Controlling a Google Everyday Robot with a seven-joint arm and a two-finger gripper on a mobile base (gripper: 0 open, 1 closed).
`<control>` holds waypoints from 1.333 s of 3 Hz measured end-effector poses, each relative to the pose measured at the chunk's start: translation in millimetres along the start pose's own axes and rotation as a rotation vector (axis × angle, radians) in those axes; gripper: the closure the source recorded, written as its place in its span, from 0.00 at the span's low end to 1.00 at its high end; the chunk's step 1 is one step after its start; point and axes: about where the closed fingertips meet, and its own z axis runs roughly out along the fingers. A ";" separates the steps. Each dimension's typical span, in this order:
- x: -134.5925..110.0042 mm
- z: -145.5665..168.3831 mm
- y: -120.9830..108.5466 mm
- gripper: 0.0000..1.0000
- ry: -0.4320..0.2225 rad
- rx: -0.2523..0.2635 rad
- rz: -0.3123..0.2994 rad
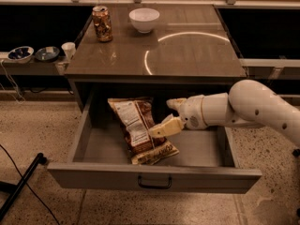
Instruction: Pick brown chip bag from top drawer and place on counter
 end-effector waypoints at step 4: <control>59.3 80.9 -43.7 0.16 0.157 0.227 -0.005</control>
Offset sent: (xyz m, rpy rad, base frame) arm 0.0453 0.0055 -0.0990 -0.3019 -0.0583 -0.2997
